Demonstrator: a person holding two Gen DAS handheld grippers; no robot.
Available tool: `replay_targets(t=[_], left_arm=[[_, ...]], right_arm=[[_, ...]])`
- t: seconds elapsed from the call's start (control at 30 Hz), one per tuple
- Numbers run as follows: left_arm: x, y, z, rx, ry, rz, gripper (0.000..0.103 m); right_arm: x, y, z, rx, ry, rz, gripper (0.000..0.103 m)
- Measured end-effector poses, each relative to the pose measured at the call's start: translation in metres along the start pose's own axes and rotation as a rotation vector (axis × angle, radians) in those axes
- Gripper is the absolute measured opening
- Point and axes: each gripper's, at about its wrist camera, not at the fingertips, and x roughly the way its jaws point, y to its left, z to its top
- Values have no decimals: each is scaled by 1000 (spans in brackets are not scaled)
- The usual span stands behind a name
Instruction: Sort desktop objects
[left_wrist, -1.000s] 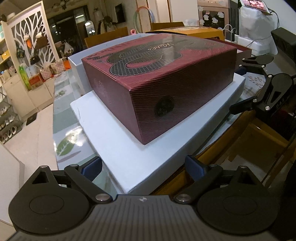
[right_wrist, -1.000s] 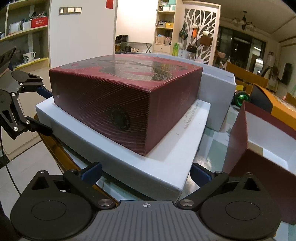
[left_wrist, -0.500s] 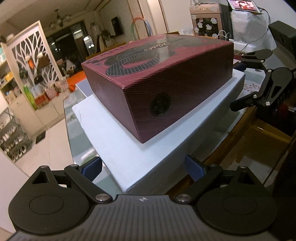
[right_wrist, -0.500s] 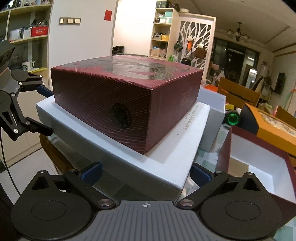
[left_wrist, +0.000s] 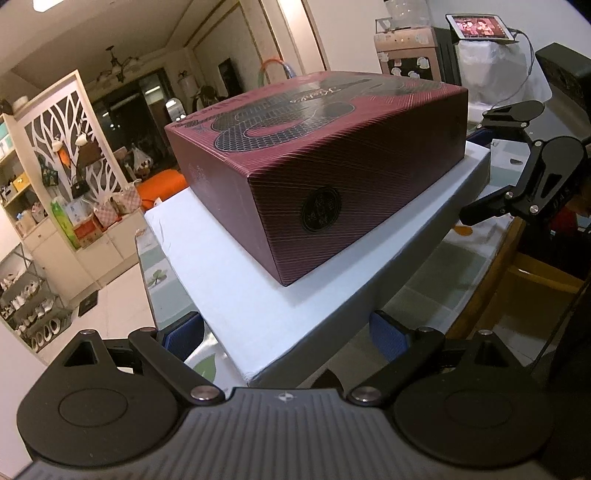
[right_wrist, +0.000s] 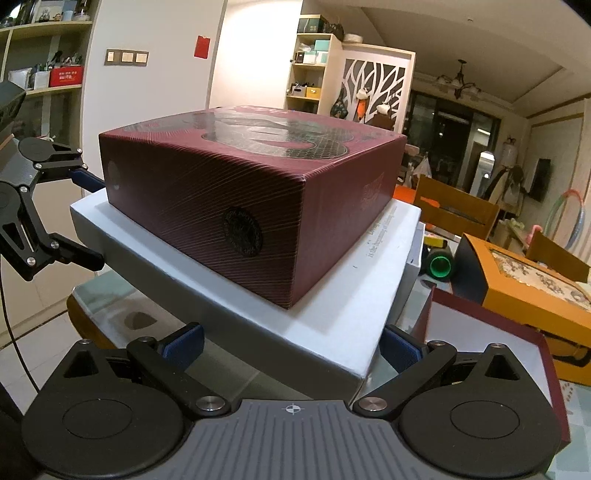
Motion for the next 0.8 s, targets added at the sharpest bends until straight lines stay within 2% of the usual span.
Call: replay_targets(t=[0.33, 0.8], left_arm=[[21, 22, 32, 11, -22, 16, 98], [95, 56, 69, -5, -24, 38, 98]], right_arm=[[18, -18, 23, 8, -21, -4, 101], [73, -68, 49, -12, -35, -7, 101]])
